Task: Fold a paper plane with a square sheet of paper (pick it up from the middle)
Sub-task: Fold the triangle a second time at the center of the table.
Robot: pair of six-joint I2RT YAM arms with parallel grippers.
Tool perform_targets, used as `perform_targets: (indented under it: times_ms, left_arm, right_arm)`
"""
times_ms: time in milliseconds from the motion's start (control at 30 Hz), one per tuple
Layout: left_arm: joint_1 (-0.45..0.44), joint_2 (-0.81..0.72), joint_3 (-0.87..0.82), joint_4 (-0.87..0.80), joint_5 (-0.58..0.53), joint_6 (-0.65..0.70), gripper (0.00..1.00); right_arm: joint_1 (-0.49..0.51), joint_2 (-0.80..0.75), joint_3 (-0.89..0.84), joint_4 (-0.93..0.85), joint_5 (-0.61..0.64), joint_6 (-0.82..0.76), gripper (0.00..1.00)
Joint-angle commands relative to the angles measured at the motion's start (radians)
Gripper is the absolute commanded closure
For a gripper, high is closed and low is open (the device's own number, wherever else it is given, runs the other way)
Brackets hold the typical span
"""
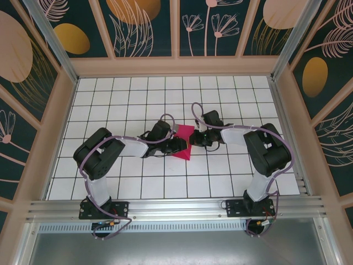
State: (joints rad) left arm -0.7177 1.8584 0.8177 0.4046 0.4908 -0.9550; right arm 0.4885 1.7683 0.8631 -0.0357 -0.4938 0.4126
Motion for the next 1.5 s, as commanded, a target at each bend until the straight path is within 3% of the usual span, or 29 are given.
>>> perform_targets:
  times_ms: [0, 1467]
  left_arm:
    - [0.008, 0.021, 0.021, 0.003, 0.017, 0.003, 0.74]
    - [0.007, 0.064, 0.023, -0.099, -0.037, 0.001, 0.76]
  right_arm:
    - [0.005, 0.013, 0.020, -0.025, 0.017, -0.014, 0.93]
    - [0.005, 0.026, 0.037, -0.054, 0.033, -0.009, 0.92]
